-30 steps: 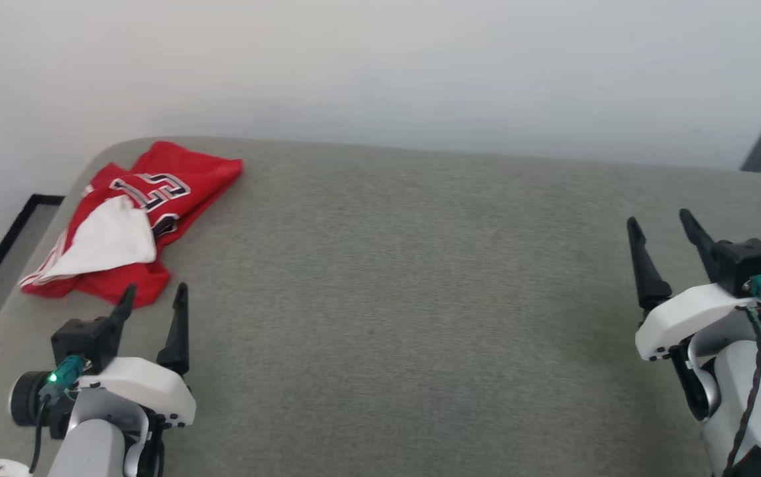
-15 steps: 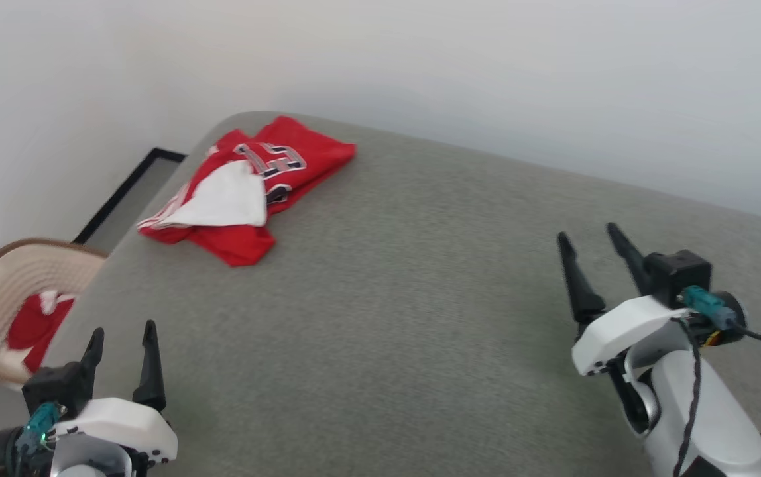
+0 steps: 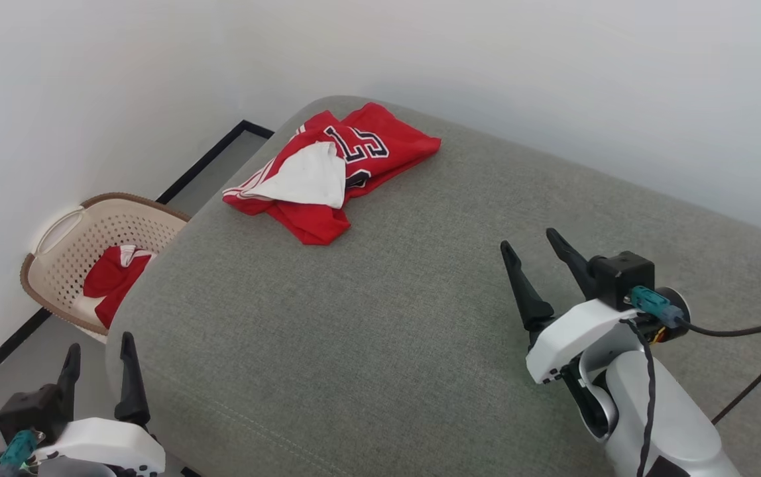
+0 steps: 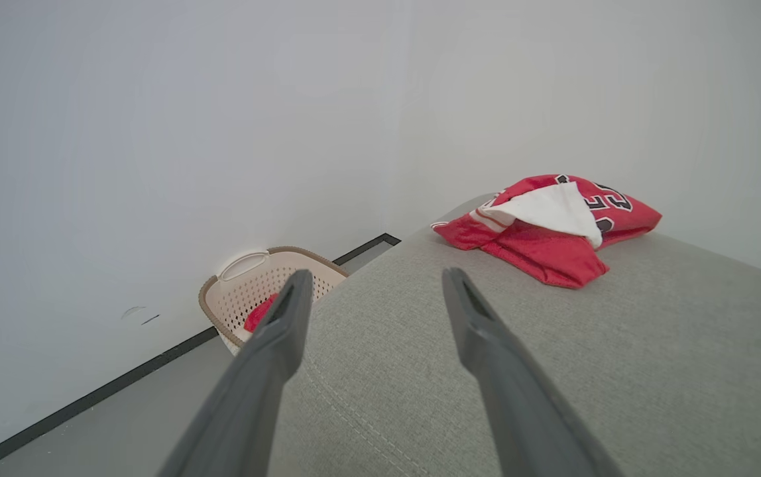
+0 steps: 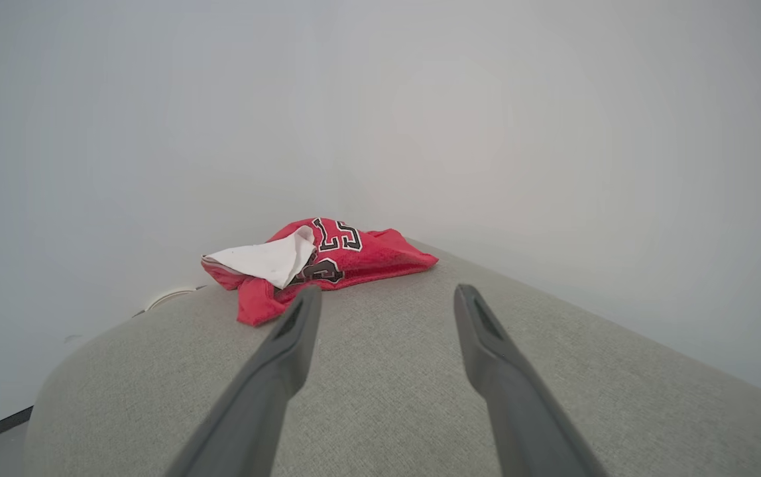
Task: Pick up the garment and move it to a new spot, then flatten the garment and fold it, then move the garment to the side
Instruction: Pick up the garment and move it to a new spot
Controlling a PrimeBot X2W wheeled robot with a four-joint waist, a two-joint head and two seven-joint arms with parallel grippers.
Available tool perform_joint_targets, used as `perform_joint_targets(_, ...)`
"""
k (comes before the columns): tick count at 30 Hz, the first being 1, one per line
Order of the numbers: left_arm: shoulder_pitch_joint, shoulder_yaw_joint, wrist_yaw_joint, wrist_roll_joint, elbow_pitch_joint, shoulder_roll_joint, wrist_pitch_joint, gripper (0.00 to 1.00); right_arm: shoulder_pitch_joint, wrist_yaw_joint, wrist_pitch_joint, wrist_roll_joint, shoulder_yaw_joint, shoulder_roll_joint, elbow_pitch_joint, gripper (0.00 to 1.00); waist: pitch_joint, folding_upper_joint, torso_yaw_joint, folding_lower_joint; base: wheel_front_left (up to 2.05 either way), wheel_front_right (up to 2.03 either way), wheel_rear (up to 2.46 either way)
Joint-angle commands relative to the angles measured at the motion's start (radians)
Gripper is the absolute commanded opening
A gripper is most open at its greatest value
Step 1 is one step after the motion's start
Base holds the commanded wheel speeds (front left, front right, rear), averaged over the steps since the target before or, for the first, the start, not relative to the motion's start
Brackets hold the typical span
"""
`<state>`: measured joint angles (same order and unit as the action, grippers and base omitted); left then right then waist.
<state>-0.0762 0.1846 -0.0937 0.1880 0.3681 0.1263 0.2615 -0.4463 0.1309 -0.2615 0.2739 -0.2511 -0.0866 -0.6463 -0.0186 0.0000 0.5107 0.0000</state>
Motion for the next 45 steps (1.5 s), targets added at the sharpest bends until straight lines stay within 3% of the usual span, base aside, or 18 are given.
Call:
perform_joint_targets(1, 0.008, 0.006, -0.005, 0.003, -0.007, -0.003, 0.005, 1.00, -0.011, 0.000, -0.005, 0.008, -0.003, 0.002, -0.004, 1.00, 0.004, 0.0000, 0.002, 0.0000, 0.00, 0.00, 0.00)
perform_joint_targets(8, -0.056, -0.055, -0.024, -0.031, 0.028, 0.014, 0.005, 1.00, 0.014, 0.000, -0.005, 0.018, 0.016, -0.001, -0.001, 1.00, 0.012, 0.0000, -0.007, 0.0000, 0.00, 0.00, 0.00)
perform_joint_targets(15, -0.263, -0.169, -0.037, 0.010, 0.137, 0.095, -0.010, 1.00, -0.022, 0.000, -0.005, -0.003, 0.027, -0.014, 0.018, 1.00, 0.123, 0.0000, -0.137, 0.0000, 0.00, 0.00, 0.00)
perform_joint_targets(24, -0.585, -0.329, -0.036, 0.222, 0.325, 0.299, -0.150, 1.00, -0.077, 0.000, -0.005, -0.031, 0.073, -0.011, 0.060, 1.00, 0.292, 0.0000, -0.340, 0.0000, 0.00, 0.00, 0.00)
perform_joint_targets(27, -0.647, -0.384, -0.035, 0.307, 0.393, 0.393, -0.254, 1.00, -0.092, 0.000, -0.005, -0.029, 0.067, 0.006, 0.079, 1.00, 0.335, 0.0000, -0.414, 0.0000, 0.00, 0.00, 0.00)
perform_joint_targets(35, -0.730, -0.530, -0.035, 0.582, 0.430, 0.570, -0.558, 1.00, -0.094, 0.000, -0.005, -0.009, 0.075, 0.026, 0.126, 1.00, 0.414, 0.0000, -0.540, 0.0000, 0.00, 0.00, 0.00)
perform_joint_targets(40, -0.779, -0.564, -0.035, 0.659, 0.459, 0.641, -0.603, 1.00, -0.107, 0.000, -0.005, -0.004, 0.082, 0.030, 0.163, 1.00, 0.485, 0.0000, -0.588, 0.0000, 0.00, 0.00, 0.00)
perform_joint_targets(45, -0.824, -0.589, -0.035, 0.664, 0.542, 0.672, -0.612, 1.00, -0.127, 0.000, -0.004, -0.003, 0.074, 0.035, 0.191, 1.00, 0.538, 0.0000, -0.626, 0.0000, 0.00, 0.00, 0.00)
